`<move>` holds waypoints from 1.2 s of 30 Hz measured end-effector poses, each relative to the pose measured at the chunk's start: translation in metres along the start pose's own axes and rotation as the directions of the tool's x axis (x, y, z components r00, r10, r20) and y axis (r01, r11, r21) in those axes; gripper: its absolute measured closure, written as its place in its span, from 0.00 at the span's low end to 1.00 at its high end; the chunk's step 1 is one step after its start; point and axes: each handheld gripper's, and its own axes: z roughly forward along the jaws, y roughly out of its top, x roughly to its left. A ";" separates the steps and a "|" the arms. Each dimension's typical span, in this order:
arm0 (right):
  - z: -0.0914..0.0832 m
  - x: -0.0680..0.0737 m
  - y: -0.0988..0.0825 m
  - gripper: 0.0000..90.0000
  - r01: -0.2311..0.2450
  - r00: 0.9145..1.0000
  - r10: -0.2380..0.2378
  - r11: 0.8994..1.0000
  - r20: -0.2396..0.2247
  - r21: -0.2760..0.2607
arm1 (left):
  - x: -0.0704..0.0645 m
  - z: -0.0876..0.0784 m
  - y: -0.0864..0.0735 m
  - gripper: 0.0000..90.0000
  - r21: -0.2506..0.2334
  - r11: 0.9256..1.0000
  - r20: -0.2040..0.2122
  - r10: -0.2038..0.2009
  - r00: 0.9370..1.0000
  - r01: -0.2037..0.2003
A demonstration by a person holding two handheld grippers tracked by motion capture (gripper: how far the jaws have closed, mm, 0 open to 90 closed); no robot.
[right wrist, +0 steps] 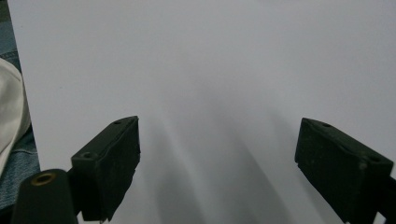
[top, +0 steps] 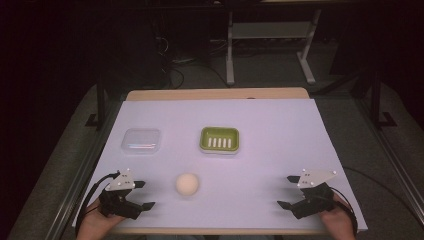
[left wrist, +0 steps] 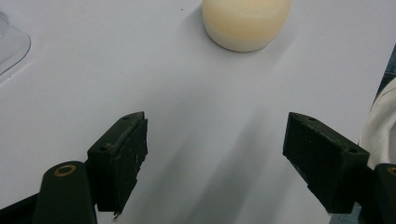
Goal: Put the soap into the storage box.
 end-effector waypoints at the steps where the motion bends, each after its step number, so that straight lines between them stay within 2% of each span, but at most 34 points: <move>1: 0.000 0.000 0.000 0.15 0.003 1.000 -0.003 1.000 -0.001 0.000 | 0.000 0.000 0.000 0.24 0.000 1.000 0.002 0.000 1.000 0.000; 4: 0.000 0.001 0.000 0.15 0.001 1.000 -0.001 1.000 0.000 0.002 | -0.003 0.001 0.004 0.24 -0.007 1.000 0.014 0.001 1.000 -0.001; 11: 0.001 0.002 0.000 0.15 0.005 1.000 -0.005 1.000 -0.001 0.003 | -0.010 0.007 0.010 0.23 0.006 1.000 0.028 0.030 0.999 -0.030; 12: 0.001 0.002 0.000 0.15 0.004 1.000 -0.004 1.000 -0.002 0.003 | -0.011 0.008 0.011 0.23 0.002 1.000 0.035 0.022 0.999 -0.022; 18: 0.001 0.002 0.000 0.15 0.004 1.000 -0.004 1.000 -0.005 0.006 | -0.013 0.011 0.017 0.23 0.005 0.999 0.042 0.048 0.998 -0.048; 23: 0.001 0.002 -0.001 0.15 -0.001 1.000 0.001 1.000 -0.007 0.007 | -0.015 0.015 0.021 0.23 0.010 0.999 0.049 0.051 0.998 -0.051; 25: 0.002 0.003 -0.001 0.15 0.001 1.000 -0.001 1.000 -0.008 0.009 | -0.015 0.015 0.024 0.23 0.017 0.997 0.048 0.069 0.997 -0.070; 36: 0.001 0.005 0.000 0.15 0.002 1.000 -0.002 1.000 -0.008 0.004 | -0.018 0.026 0.040 0.23 0.032 0.994 0.062 0.104 0.993 -0.106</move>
